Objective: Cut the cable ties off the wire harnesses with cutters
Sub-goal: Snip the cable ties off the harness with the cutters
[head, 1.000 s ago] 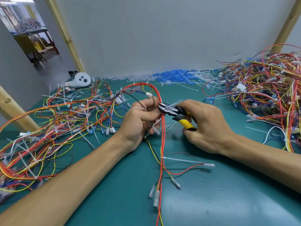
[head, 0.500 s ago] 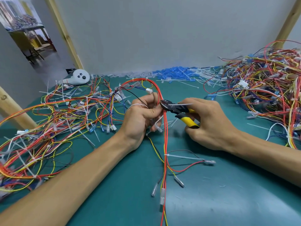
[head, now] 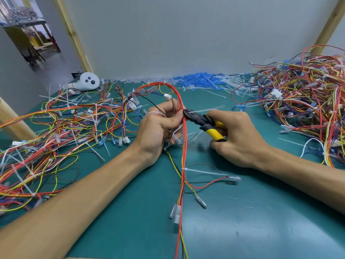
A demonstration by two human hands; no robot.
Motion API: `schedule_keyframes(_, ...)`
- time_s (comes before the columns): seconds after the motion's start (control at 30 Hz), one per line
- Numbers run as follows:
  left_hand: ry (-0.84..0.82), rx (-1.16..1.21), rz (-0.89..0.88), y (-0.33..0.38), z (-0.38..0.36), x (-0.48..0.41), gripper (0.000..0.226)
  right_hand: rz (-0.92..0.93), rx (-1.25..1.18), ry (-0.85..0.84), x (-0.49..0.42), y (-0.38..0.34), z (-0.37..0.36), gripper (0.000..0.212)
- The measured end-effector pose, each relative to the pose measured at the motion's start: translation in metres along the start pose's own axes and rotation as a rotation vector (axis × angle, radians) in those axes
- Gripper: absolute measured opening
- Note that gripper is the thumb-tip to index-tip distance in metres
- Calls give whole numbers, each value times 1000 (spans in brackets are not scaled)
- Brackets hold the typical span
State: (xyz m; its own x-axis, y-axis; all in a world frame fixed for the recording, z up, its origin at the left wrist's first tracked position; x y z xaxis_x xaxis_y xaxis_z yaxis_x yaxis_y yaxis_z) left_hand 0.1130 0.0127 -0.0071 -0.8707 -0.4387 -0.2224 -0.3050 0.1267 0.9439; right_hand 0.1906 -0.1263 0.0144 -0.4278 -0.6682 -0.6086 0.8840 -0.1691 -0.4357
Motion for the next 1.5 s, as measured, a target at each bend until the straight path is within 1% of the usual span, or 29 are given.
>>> schedule_keyframes(0.17,-4,-4,12,0,-1,0,7,-18,-47,-1,0,2,0,16)
schedule_keyframes(0.47,-16,-31,13,0,-2,1,5,-23,-88,-34,3,-4,0,12)
schedule_keyframes(0.6,-19,-34,16,0,-3,1,8,-19,-104,-55,3,-8,1,24)
schedule_keyframes(0.73,-27,-49,13,1,-5,1,6,3,-68,-64,3,-11,2,27)
schedule_keyframes(0.83,-9,-47,13,2,-4,2,6,11,-57,-45,3,-9,3,13)
schedule_keyframes(0.87,-3,-36,17,2,-4,2,6,5,-60,-18,3,-7,5,13)
schedule_keyframes(1.0,7,-11,53,2,-4,3,12,-4,-22,78,1,-2,12,22)
schedule_keyframes(1.1,-11,24,76,2,-7,3,16,-20,42,81,0,0,11,27)
schedule_keyframes(1.2,-10,17,101,1,-8,1,16,-108,-10,76,0,6,12,43)
schedule_keyframes(1.27,-23,24,113,0,-12,2,15,-130,-40,96,-1,7,16,47)
schedule_keyframes(1.4,-66,66,101,5,-18,4,13,-133,-169,113,0,4,20,31)
schedule_keyframes(1.5,-111,103,89,11,-21,7,6,-98,-134,94,1,1,18,29)
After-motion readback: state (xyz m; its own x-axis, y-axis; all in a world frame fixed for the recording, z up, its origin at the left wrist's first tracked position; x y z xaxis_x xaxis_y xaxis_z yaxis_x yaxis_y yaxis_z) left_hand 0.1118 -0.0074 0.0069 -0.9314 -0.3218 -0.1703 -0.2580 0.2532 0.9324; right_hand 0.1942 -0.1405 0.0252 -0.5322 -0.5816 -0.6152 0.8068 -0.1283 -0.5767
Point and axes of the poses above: each hand's wrist, its own x-axis away from the middle knuckle, its own z-axis out of the back of the hand, y = z × x, the point moved 9 cm from there along -x, towards the middle knuckle, and after that the axes turned 6 degrees about y, right-handed, at the moved point
